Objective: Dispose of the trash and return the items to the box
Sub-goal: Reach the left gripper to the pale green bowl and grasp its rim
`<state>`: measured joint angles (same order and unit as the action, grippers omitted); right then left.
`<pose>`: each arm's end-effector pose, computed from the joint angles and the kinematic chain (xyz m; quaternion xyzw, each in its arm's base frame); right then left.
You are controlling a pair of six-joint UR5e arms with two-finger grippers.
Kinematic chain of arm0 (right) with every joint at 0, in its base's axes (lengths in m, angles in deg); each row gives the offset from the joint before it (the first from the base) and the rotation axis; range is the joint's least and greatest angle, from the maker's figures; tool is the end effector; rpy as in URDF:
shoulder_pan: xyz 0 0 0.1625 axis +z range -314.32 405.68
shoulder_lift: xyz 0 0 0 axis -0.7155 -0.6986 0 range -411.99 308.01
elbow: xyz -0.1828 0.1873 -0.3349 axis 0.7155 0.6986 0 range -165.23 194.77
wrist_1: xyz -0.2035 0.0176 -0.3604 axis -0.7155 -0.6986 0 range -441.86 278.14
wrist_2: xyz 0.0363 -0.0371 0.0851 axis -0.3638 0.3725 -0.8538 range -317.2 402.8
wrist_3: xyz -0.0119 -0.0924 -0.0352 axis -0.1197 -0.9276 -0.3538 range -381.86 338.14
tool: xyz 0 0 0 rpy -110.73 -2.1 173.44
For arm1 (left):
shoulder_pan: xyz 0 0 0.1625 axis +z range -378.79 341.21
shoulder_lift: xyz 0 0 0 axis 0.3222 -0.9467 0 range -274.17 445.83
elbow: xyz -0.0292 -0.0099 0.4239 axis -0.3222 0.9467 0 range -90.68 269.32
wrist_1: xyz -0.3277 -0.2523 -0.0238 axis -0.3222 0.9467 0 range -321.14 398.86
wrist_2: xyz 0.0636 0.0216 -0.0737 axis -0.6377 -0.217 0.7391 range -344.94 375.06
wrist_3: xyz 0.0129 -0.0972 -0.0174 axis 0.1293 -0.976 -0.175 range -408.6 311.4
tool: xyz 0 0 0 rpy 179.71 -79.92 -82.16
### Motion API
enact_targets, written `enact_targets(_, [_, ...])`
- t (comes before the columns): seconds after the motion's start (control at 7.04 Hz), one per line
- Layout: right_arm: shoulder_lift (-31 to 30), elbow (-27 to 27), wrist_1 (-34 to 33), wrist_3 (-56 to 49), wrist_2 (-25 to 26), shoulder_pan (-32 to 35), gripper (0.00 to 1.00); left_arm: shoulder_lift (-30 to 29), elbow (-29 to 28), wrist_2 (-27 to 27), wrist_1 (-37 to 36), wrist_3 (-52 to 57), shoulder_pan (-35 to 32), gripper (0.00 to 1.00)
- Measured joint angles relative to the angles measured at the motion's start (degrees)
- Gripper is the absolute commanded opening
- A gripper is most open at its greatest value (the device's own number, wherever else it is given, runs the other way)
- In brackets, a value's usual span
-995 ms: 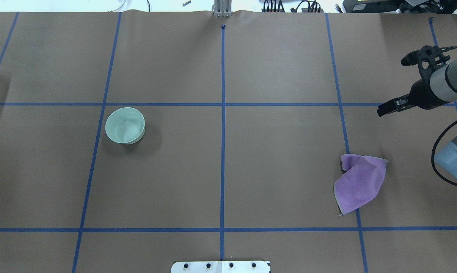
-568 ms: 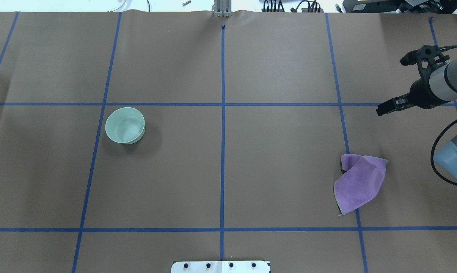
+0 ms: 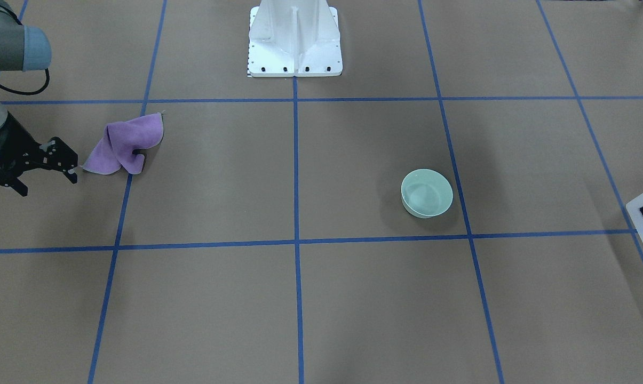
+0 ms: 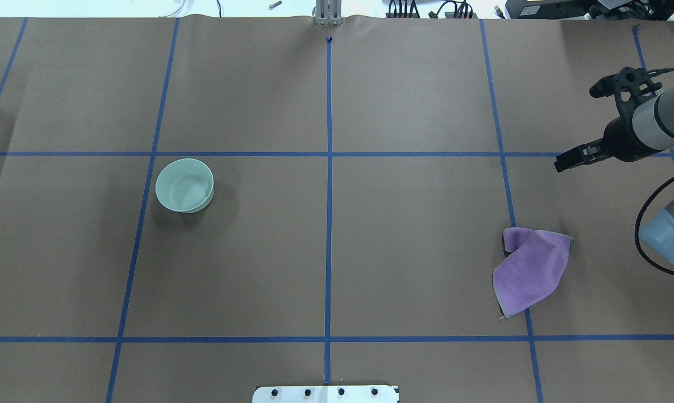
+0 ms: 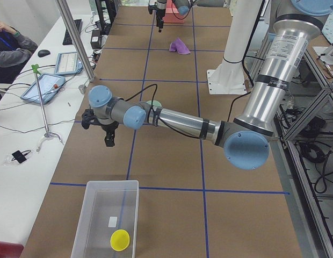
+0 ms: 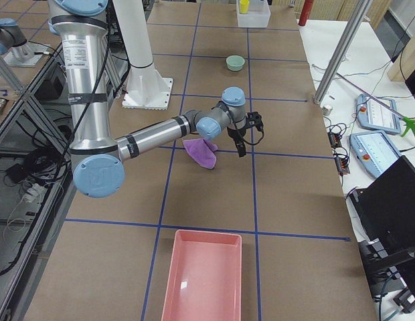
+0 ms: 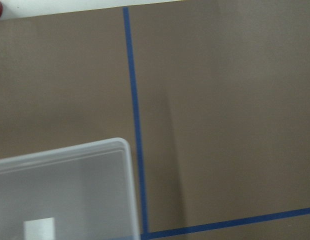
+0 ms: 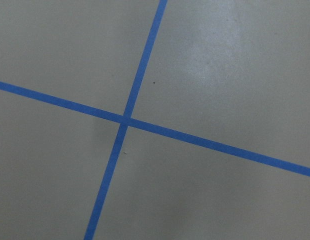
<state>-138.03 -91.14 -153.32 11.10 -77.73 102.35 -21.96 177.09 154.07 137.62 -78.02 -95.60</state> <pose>-0.2221 -0.4879 0.4585 0.1298 -0.3817 -0.0896 0.9107 0.0862 -0.6223 0.4803 0.0313 0.4474 -0.0390 0.8929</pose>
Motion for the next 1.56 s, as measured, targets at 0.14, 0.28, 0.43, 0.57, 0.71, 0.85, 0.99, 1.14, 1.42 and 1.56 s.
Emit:
enact_targets(0.14, [0.0, 0.0, 0.0, 0.0, 0.0, 0.0, 1.0, 0.3, 3.8, -1.9, 0.2, -7.7, 5.4, 0.98])
enact_targets(0.28, [0.0, 0.0, 0.0, 0.0, 0.0, 0.0, 1.0, 0.4, 6.0, -5.1, 1.3, -13.7, 10.7, 0.98])
enact_targets(0.43, [0.0, 0.0, 0.0, 0.0, 0.0, -0.1, 1.0, 0.4, 6.8, -7.9, 3.7, -18.5, 15.6, 0.98])
enact_targets(0.57, [0.0, 0.1, 0.0, 0.0, -0.1, -0.1, 1.0, 0.4, 6.8, -10.6, 5.8, -21.9, 20.0, 0.98])
enact_targets(0.71, [0.0, 0.2, 0.0, 0.0, 0.0, -0.1, 1.0, 0.1, 6.7, -12.9, 7.0, -24.4, 23.7, 0.74])
enact_targets(0.85, [0.1, 0.2, 0.0, 0.0, 0.0, -0.1, 1.0, -0.4, 6.3, -14.2, 7.8, -25.8, 26.1, 0.45])
enact_targets(0.99, [0.1, 0.3, 0.0, 0.0, 0.0, -0.1, 1.0, -1.1, 5.0, -14.8, 9.1, -26.4, 27.4, 0.3])
enact_targets(1.14, [0.0, 0.3, 0.0, 0.0, -0.1, -0.1, 1.0, -1.7, 2.8, -15.0, 11.8, -26.6, 28.2, 0.09])
enact_targets(1.42, [0.0, 0.4, 0.0, 0.0, -0.1, -0.1, 1.0, -2.4, -0.6, -15.0, 17.3, -26.7, 29.0, 0.0])
enact_targets(1.56, [0.0, 0.4, 0.0, 0.0, -0.1, -0.2, 1.0, -2.5, -0.7, -14.9, 18.3, -26.8, 29.1, 0.0])
